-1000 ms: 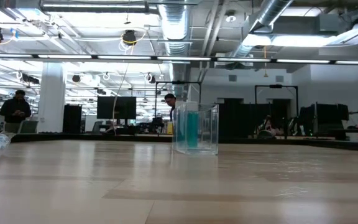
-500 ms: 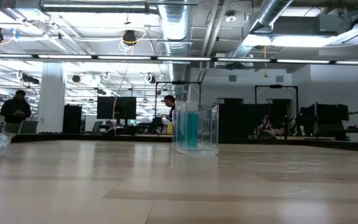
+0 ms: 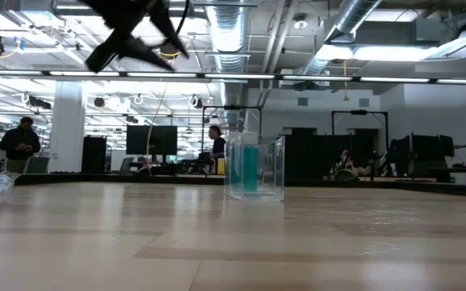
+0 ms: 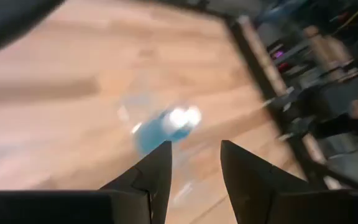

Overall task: Pick & Place toothbrushing station
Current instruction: Put the right blue toothbrush into the transparent organizer

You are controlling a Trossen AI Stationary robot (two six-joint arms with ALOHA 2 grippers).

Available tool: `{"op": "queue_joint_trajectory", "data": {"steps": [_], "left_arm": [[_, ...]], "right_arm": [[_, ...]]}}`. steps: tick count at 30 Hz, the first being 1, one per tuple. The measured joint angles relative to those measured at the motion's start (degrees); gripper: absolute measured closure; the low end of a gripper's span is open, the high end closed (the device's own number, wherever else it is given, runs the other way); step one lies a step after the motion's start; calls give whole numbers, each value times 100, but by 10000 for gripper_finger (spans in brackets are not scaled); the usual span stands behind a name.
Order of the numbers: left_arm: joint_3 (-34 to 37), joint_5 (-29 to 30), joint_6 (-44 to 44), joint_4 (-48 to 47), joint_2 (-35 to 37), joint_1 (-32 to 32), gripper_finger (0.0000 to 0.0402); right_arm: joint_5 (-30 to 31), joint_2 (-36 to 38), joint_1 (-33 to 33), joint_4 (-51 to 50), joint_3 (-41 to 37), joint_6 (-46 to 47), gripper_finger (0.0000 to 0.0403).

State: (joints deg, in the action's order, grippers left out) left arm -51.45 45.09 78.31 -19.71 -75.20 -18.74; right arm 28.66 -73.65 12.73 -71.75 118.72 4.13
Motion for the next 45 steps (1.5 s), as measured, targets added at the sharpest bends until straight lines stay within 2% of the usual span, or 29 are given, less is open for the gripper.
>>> {"op": "queue_joint_trajectory", "data": {"steps": [5, 11, 15, 23, 32, 38, 45], "left_arm": [[67, -703, 1078, -501, -159, -7, 270], [186, -806, 2579, -888, -394, -158, 270], [185, -1264, 3116, -1100, -496, -205, 270], [189, -2033, 3754, -1778, -763, -238, 270], [187, -3039, 3865, -2085, -754, -348, 269], [187, -3852, 4369, -2506, -754, -744, 243], [187, -4000, 4537, -2922, -693, -868, 226]], "right_arm": [[-270, 7, 0, 13, -3, -13, 113], [-352, -13, 0, 13, -2, 30, 113], [-376, -22, 0, 13, -2, 28, 113], [-485, -22, 0, 20, -2, -134, 113], [-487, -20, 0, -99, -2, -162, 113], [-680, -17, 0, -160, -2, -276, 113], [-785, -17, 0, -139, -2, -458, 113]]}}
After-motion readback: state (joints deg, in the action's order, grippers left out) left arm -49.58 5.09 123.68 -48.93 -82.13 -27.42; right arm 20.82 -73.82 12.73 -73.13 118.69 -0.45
